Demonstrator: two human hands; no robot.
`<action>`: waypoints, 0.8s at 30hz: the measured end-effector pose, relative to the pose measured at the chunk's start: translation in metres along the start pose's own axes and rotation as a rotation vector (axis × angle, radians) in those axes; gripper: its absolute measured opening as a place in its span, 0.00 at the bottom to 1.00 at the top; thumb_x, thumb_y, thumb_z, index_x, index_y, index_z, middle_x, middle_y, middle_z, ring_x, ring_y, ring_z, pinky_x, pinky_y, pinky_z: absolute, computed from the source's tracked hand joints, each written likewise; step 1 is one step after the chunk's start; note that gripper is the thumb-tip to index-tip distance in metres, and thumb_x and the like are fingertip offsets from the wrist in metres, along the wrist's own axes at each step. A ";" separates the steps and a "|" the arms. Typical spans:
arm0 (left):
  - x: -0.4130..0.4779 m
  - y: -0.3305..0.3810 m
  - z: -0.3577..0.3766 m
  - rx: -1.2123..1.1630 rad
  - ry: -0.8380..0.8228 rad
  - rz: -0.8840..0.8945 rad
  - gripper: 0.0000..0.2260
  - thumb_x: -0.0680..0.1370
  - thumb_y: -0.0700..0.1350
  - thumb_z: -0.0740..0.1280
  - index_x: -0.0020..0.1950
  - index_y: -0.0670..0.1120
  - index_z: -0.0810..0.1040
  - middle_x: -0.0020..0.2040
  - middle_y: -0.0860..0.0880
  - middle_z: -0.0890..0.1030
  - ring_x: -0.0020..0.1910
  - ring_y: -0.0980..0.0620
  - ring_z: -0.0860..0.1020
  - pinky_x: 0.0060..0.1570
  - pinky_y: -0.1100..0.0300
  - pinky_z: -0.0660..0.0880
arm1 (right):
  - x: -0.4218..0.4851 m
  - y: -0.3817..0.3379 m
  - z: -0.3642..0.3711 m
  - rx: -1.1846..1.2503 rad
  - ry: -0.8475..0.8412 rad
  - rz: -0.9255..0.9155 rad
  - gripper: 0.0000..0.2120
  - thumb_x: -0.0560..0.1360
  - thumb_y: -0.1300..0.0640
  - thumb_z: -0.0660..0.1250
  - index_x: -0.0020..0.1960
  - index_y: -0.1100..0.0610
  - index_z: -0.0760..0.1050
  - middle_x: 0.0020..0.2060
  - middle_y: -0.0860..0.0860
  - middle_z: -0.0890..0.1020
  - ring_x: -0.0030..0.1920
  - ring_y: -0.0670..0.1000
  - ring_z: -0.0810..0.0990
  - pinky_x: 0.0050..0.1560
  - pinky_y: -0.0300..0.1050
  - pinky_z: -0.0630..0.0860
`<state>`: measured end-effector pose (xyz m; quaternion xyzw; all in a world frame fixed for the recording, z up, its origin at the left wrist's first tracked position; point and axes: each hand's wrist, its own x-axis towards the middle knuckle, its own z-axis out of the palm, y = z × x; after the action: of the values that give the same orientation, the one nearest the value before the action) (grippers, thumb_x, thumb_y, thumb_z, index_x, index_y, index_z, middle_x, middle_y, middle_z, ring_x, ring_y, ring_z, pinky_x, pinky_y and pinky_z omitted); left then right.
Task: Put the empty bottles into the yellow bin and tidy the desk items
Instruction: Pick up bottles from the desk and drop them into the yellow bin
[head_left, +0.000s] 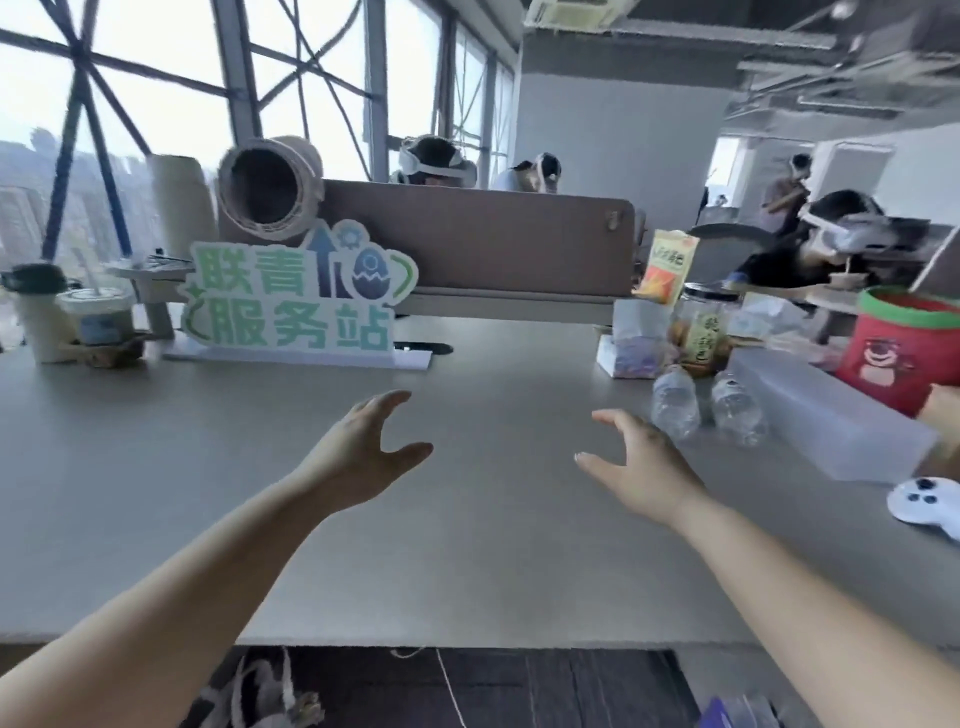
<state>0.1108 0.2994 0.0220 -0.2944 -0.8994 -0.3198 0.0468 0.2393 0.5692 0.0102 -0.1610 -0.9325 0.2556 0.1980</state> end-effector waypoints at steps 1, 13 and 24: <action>0.015 0.017 0.020 -0.008 -0.038 0.030 0.31 0.75 0.55 0.68 0.75 0.53 0.61 0.72 0.48 0.67 0.70 0.51 0.66 0.64 0.60 0.63 | 0.001 0.023 -0.014 -0.010 0.028 0.039 0.27 0.73 0.48 0.70 0.68 0.54 0.68 0.66 0.52 0.73 0.68 0.53 0.69 0.65 0.44 0.65; 0.143 0.158 0.182 -0.069 -0.196 0.300 0.34 0.72 0.57 0.70 0.74 0.50 0.60 0.74 0.48 0.60 0.71 0.48 0.64 0.68 0.57 0.64 | 0.044 0.187 -0.081 -0.183 0.176 0.260 0.33 0.72 0.47 0.70 0.72 0.53 0.63 0.68 0.54 0.67 0.68 0.56 0.65 0.67 0.48 0.63; 0.179 0.197 0.269 -0.142 -0.259 0.257 0.36 0.68 0.57 0.74 0.72 0.60 0.60 0.74 0.47 0.56 0.67 0.41 0.69 0.62 0.50 0.71 | 0.080 0.225 -0.063 -0.091 0.141 0.239 0.32 0.72 0.47 0.70 0.72 0.40 0.60 0.72 0.50 0.59 0.70 0.57 0.64 0.67 0.56 0.66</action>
<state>0.1015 0.6737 -0.0345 -0.4480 -0.8282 -0.3330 -0.0499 0.2429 0.8113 -0.0392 -0.2974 -0.9010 0.2230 0.2236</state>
